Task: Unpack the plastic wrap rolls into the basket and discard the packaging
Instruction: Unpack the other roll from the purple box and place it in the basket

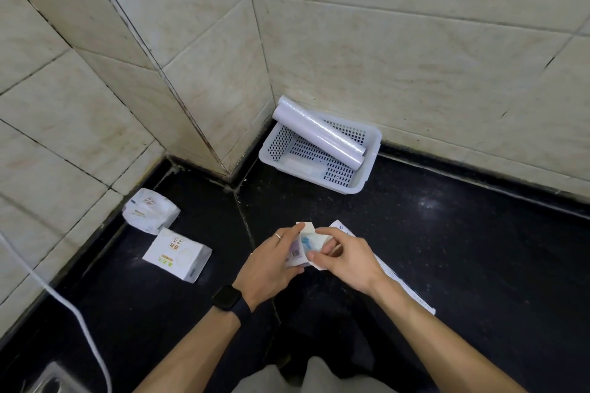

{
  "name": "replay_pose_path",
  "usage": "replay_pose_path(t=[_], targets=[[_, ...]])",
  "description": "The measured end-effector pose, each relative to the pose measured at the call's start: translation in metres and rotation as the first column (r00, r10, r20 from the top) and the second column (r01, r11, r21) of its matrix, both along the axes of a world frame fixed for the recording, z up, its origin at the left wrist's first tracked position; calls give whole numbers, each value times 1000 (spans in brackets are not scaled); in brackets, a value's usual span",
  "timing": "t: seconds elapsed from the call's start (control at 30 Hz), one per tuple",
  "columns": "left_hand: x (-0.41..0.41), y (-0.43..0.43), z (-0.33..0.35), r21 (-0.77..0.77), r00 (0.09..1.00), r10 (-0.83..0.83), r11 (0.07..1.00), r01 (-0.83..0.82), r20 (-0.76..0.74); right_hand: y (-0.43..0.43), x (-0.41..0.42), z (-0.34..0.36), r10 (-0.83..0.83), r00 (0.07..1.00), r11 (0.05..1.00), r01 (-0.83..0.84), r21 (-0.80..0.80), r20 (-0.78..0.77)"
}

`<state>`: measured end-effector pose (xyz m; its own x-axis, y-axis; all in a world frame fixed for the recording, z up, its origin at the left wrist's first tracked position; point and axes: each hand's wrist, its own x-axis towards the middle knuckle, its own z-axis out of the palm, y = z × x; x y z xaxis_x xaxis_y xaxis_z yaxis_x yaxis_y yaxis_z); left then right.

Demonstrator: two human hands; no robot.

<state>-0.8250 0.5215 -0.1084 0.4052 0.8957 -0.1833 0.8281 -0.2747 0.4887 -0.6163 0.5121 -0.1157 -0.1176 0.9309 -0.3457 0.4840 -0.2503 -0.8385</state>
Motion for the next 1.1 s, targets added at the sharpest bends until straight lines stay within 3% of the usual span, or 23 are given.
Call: replay_pose_path(t=[0.2,0.47,0.77,1.03,1.1], targets=[[3,2,3,17,998,37,999,-39,60,5,-6,6,-64,997,997,61,54,49],[1,1,5,72,999,1,997,-4,37,10,-9,7,17,994,998,-24,64,111],[1,2,0,59,998,-59,997,59,3,15,-15,10,226,916,959,-269,87,332],[3,-2,-8,31,997,-82,996,82,-11,20,-8,5,382,814,887,-455,73,438],[3,-1,-8,39,996,-81,996,82,-24,16,-9,-2,360,840,897,-432,98,406]])
